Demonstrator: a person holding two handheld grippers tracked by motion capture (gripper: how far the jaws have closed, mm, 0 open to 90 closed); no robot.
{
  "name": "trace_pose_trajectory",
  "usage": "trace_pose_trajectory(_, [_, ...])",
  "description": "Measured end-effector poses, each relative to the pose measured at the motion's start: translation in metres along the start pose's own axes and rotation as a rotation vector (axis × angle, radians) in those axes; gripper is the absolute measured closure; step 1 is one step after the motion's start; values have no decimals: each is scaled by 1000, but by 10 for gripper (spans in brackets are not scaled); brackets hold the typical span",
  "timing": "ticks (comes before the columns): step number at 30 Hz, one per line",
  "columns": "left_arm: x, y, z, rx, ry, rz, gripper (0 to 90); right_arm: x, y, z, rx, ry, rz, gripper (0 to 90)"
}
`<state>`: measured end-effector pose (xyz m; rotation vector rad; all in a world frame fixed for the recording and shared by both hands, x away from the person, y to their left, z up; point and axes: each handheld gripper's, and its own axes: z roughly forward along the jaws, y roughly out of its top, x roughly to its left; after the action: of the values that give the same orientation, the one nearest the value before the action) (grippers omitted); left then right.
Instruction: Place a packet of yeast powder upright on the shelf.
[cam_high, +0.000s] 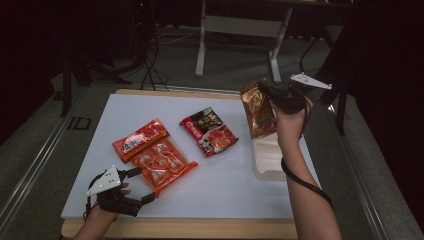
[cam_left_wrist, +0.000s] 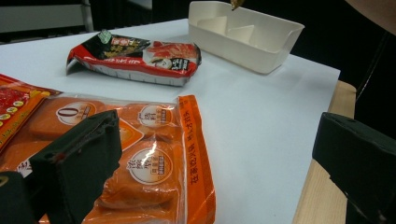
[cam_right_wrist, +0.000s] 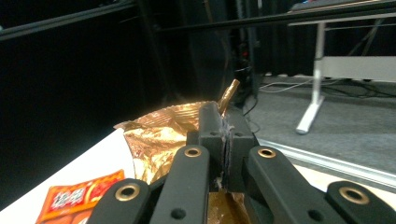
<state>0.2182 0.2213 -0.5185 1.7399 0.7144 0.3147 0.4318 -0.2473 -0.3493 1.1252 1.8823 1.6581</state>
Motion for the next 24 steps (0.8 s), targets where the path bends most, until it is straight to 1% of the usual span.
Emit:
trace_pose_trajectory(2, [0,0,0,-4,0,-1,14,-8,1,-1,-16,-16,9,889])
trace_pose_trajectory(7, [0,0,-1,-5,3,1,14,-25,6,0,-29,-64,28,889])
trace_pose_trajectory(9, [0,0,-1,-4,4,1,14,-32,7,1,-39,-73,37,889])
trace_pose_trajectory(13, [1,0,-1,-5,5,-5,14,-46,9,3,-46,-119,52,889])
trace_pose_trajectory(15, [1,0,0,-5,5,-6,14,-54,8,5,-54,-128,65,889])
trace_pose_trajectory(16, [0,0,0,-5,5,-7,14,-58,7,7,-55,-143,73,889])
trace_pose_trajectory(18, [0,0,1,-4,2,-5,15,-64,4,9,-59,-156,90,889])
trace_pose_trajectory(21, [-1,0,1,-4,1,-5,14,-70,0,15,-65,-178,100,889])
trace_pose_trajectory(24, [-1,-1,2,-5,1,-8,15,-76,-3,21,-80,-187,117,889])
